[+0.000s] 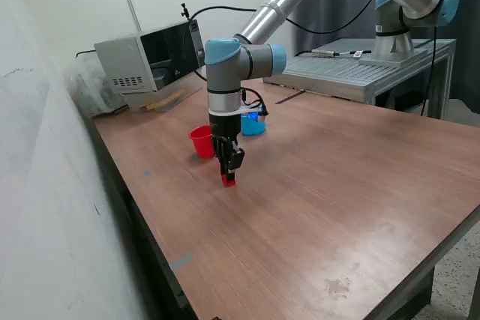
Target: Place red objects in the red bin, and blue objects in the blue bin.
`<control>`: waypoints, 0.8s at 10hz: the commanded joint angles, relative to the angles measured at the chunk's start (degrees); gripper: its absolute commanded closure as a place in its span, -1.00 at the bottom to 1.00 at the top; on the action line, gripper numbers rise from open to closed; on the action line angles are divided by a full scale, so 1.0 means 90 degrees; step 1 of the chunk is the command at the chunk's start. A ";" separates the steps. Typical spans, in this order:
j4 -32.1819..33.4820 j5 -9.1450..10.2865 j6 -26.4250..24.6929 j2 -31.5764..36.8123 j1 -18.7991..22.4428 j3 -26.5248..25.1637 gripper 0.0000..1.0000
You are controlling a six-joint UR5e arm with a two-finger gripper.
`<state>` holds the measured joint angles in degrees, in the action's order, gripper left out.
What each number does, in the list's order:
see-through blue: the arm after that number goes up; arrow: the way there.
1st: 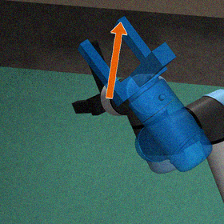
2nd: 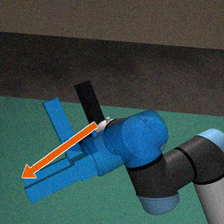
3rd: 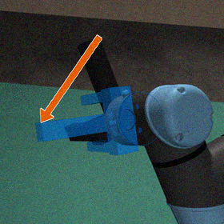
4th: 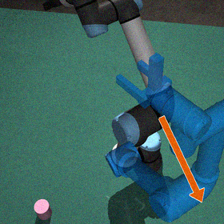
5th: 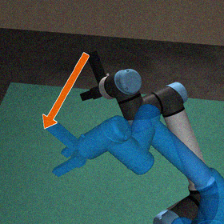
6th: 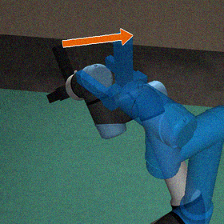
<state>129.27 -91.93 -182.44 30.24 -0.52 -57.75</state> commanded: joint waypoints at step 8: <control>-0.0193 -0.0176 0.0300 0.1396 -0.0486 -0.0701 1.00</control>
<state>128.16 -93.50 -180.27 41.32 -2.19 -62.83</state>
